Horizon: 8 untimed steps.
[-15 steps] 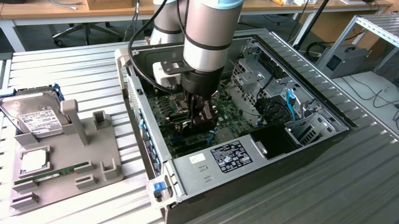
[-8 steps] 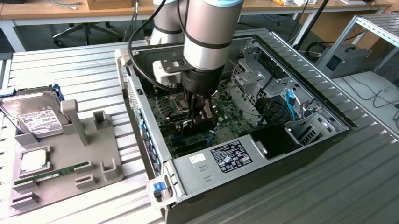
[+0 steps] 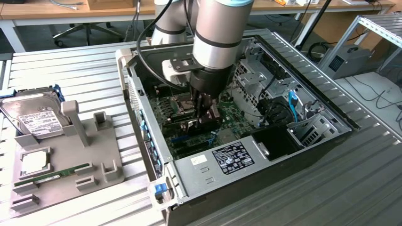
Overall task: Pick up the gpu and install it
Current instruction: 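Insert the gpu into the slot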
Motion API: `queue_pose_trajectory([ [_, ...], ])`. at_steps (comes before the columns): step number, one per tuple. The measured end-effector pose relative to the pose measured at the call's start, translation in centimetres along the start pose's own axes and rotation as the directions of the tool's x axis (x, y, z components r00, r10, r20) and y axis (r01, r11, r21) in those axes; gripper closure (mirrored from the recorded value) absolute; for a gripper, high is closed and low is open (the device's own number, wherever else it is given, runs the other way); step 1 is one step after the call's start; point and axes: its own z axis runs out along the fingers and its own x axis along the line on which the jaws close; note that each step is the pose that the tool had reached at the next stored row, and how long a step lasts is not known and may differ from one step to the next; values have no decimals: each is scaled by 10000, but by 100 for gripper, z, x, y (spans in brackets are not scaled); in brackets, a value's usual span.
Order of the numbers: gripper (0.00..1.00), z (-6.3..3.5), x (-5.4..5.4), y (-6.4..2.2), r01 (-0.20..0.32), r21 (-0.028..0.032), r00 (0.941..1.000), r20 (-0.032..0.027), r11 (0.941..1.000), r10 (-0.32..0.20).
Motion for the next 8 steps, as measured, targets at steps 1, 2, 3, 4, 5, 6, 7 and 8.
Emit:
queue_pose_trajectory([
  [1,74,-1,-1,-14,0,0,10000,0,10000,0],
  [2,74,-1,-1,-14,-1,-1,10000,0,10000,1],
  [3,74,-1,-1,-14,-1,0,10000,0,10000,1],
  [4,74,-1,-3,-15,-1,-1,10000,-1,10000,1],
  [5,74,-1,-12,-15,-1,-1,10000,-3,10000,1],
  [6,74,-2,-17,-14,-1,-1,10000,-6,10000,1],
  [7,74,-8,-19,-15,1,-1,10000,-9,10000,-1],
  [8,74,-17,-21,-16,1,0,10000,-9,10000,-1],
])
